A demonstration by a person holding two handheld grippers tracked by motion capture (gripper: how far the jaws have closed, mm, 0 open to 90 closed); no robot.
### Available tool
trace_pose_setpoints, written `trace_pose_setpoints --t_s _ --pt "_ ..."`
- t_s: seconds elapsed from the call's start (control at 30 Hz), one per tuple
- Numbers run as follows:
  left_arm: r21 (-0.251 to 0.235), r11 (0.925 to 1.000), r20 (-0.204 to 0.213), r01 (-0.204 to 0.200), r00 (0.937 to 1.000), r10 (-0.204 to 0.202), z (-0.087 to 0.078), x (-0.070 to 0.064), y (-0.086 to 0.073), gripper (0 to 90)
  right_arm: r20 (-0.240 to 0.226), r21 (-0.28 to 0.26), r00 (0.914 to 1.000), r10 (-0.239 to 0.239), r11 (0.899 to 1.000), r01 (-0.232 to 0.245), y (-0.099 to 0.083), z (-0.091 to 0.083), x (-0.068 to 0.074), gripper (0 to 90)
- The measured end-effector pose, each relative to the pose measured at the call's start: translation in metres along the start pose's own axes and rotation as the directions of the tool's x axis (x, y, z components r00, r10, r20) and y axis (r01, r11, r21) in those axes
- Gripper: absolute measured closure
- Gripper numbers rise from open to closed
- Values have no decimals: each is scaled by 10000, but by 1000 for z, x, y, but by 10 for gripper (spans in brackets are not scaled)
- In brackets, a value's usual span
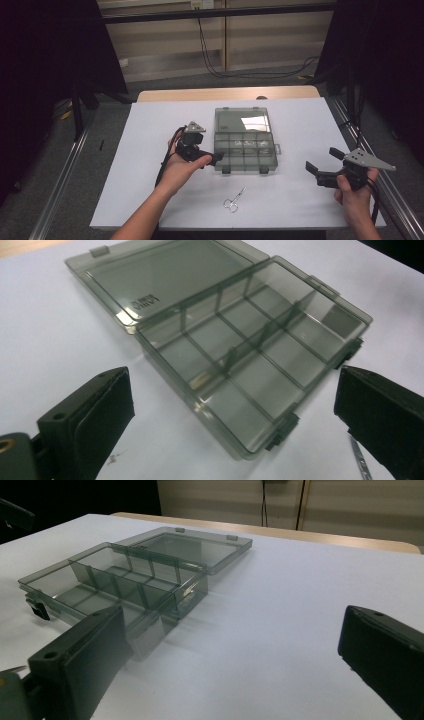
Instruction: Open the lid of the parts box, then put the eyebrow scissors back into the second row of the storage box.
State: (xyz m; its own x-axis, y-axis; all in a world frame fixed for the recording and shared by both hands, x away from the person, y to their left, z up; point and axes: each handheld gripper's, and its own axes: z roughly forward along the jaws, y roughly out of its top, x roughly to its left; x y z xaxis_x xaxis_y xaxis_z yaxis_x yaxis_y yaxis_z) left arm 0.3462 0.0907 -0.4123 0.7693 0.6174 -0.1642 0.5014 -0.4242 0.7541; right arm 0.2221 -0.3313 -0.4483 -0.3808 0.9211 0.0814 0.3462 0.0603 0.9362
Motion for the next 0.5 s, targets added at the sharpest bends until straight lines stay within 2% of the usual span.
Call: trace_pose_setpoints --t_s 0.07,0.13,0.17,0.2,0.27,0.3,0.33,0.5 --pt "204 9997 87 -127 9999 125 1 -4 -1 24 3 32 10000 82 10000 -82 -2 -2 -2 0" --pt "230 9995 280 -214 9994 207 2 -7 -2 27 19 -4 9999 159 9999 -159 -4 -4 -4 0" --pt "151 9998 336 -128 9994 123 3 -9 -2 27 -51 -11 9996 282 9996 -282 -5 -6 -5 0" --pt "296 9994 382 -173 9991 161 3 -11 -1 27 -51 -11 9996 282 9996 -282 -5 -6 -5 0" --pt "101 9999 347 -126 9993 123 3 -15 -1 31 -133 -125 9996 263 9996 -264 -6 -9 -7 0" --pt "266 9994 392 -211 9990 200 2 -16 -1 32 -137 -191 9996 253 9995 -256 -7 -10 -8 0" --pt "123 9997 468 -225 9987 220 2 -18 -1 34 -142 -226 9997 215 9995 -219 -7 -11 -8 0" --pt "420 9972 607 -624 9964 598 0 -31 -2 53 -151 -305 9998 108 9995 -113 -8 -13 -10 0"
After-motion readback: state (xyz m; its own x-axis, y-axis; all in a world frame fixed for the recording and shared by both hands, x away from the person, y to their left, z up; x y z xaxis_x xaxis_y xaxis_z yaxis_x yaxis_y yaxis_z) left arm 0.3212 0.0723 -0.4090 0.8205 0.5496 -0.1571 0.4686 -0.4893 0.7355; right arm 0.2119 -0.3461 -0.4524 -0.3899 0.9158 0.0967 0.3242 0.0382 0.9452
